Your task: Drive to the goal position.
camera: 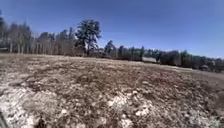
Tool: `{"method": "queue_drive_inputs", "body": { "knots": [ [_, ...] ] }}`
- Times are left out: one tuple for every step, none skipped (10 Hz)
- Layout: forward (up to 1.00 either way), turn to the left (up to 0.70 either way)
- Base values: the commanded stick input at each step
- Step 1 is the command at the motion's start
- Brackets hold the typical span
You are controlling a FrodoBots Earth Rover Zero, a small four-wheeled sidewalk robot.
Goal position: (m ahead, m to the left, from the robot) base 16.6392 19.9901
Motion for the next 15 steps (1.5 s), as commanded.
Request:
{"method": "queue_drive_inputs", "body": {
  "knots": [
    [0.70,0.00],
    [0.70,0.00],
    [0.70,0.00],
    [0.70,0.00],
    [0.70,0.00],
    [0.70,0.00],
    [0.70,0.00],
    [0.70,0.00],
    [0.70,0.00],
    [0.70,0.00],
    [0.70,0.00],
    [0.70,0.00],
    [0.70,0.00],
    [0.70,0.00],
    [0.70,0.00]
  ]
}}
